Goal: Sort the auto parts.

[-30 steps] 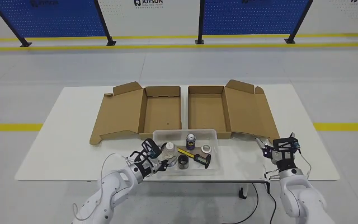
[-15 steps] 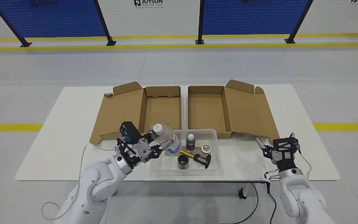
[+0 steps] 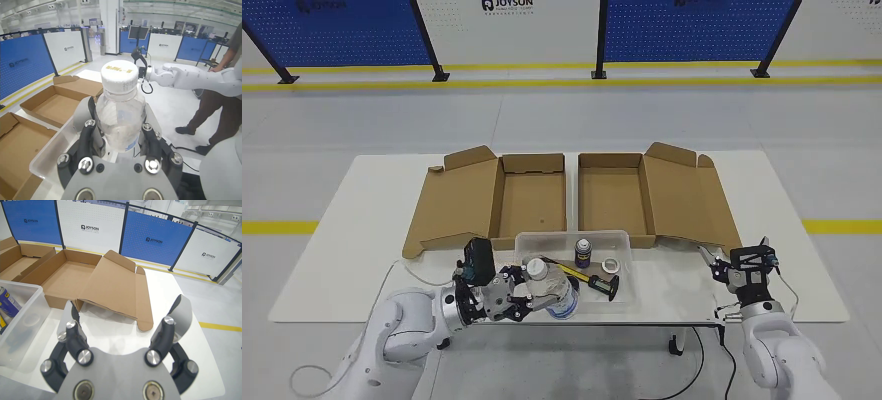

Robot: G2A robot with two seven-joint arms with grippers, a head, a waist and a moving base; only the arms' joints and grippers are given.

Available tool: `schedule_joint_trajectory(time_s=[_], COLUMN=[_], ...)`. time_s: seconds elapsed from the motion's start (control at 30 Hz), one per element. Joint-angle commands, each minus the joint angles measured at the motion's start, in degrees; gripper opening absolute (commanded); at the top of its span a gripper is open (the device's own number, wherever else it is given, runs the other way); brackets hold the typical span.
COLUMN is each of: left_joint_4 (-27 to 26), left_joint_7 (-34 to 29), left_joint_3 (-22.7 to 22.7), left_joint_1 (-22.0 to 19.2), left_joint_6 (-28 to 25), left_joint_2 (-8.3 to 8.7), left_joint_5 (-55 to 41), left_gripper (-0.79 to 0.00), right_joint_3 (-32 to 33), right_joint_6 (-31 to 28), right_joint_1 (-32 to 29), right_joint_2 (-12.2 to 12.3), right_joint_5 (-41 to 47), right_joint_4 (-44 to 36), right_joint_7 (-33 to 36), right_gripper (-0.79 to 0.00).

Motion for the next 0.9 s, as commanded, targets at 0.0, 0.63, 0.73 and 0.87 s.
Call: schedule_joint_trajectory(time_s=[0.0, 0.63, 0.73, 0.87], left_joint_4=[0.1, 8.9, 12.1, 16.9], left_joint_7=[-0.9, 5.4, 8.0, 11.8], left_joint_3=[0.0, 0.5, 1.9, 4.3], left_joint_1=[-0.4, -7.8, -10.3, -13.9], left_joint_6=[-0.3, 12.8, 18.1, 24.4], left_joint_2=[0.20, 0.10, -0.26, -0.96], left_joint_5=[-0.5, 13.1, 19.1, 22.5], left_gripper=[-0.785, -0.785, -0.785, -0.785], right_joint_3=[0.0, 0.0, 0.0, 0.0], right_joint_6=[0.0, 0.0, 0.0, 0.0], right_joint_1=[0.0, 0.0, 0.0, 0.0], right_joint_2=[0.0, 0.0, 0.0, 0.0], right_joint_5=[0.0, 0.0, 0.0, 0.0], right_joint_4=[0.0, 0.0, 0.0, 0.0], right_joint_7=[0.0, 0.0, 0.0, 0.0], right_gripper=[0.000, 0.000, 0.000, 0.000])
